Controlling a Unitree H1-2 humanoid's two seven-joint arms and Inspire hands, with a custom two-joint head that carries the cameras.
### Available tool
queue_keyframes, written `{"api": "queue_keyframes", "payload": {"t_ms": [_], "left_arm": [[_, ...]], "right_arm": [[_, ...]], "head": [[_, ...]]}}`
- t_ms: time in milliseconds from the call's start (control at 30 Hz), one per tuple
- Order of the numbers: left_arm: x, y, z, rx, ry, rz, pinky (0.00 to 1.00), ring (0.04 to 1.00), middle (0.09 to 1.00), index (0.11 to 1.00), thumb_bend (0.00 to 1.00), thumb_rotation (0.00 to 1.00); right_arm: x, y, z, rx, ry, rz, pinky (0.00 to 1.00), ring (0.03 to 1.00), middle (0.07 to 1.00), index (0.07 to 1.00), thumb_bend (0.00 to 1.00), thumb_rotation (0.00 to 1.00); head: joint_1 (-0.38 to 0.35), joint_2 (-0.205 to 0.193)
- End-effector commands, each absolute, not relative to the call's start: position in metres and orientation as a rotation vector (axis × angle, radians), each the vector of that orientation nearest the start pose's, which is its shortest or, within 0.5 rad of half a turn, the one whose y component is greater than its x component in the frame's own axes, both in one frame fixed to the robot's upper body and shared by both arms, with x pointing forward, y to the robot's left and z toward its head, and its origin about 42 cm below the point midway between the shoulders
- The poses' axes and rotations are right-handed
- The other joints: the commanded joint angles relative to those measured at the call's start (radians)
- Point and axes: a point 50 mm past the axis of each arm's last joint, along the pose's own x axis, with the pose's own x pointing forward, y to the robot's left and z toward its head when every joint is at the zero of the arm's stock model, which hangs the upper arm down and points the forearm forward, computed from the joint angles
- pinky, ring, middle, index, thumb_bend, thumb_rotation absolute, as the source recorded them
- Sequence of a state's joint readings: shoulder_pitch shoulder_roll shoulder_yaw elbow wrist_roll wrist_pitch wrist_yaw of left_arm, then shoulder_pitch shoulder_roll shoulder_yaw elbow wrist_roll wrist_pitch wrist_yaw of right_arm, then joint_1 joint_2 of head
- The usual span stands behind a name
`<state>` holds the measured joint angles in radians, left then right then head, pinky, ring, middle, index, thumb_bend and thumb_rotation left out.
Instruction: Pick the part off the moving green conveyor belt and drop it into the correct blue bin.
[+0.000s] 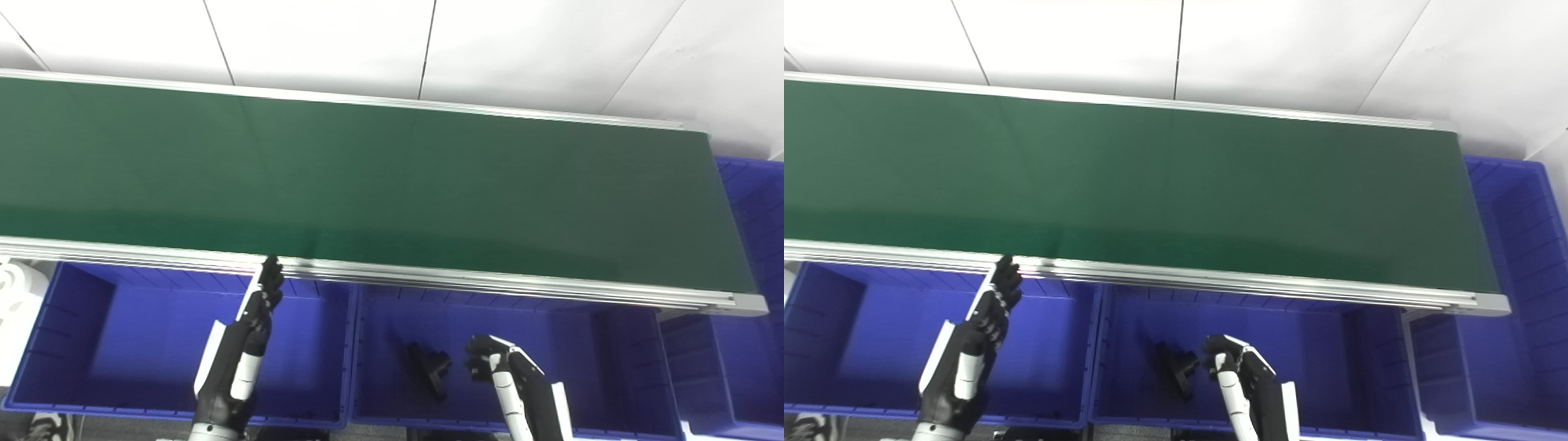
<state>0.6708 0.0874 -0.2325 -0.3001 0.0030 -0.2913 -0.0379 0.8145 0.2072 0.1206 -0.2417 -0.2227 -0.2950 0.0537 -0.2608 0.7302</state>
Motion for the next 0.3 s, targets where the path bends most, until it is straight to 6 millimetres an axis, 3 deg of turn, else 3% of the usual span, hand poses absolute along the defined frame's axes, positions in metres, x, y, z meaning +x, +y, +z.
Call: {"api": "queue_keyframes", "payload": {"t_ms": [0,167,267], "left_arm": [[0.0561,0.2004,0.0937,-0.018,-0.045,-0.077,0.95,0.982,1.000,1.000,0.86,1.00],[0.0568,0.2033,0.0875,-0.003,-0.062,-0.053,0.97,0.998,1.000,1.000,0.87,1.00],[0.0572,0.2031,0.0840,-0.008,-0.061,-0.053,1.00,1.000,1.000,1.000,0.87,1.00]], "right_arm": [[0.0410,-0.1343,0.0879,-0.007,0.030,-0.126,0.84,0.850,0.865,0.863,0.80,1.00],[0.0403,-0.1318,0.0830,-0.037,0.027,-0.090,0.94,0.934,0.946,0.975,0.81,1.00],[0.0410,-0.1315,0.0808,-0.077,0.013,-0.039,0.94,0.964,0.965,0.982,0.86,1.00]], "head": [[-0.010,-0.017],[-0.018,-0.042],[-0.016,-0.063]]}}
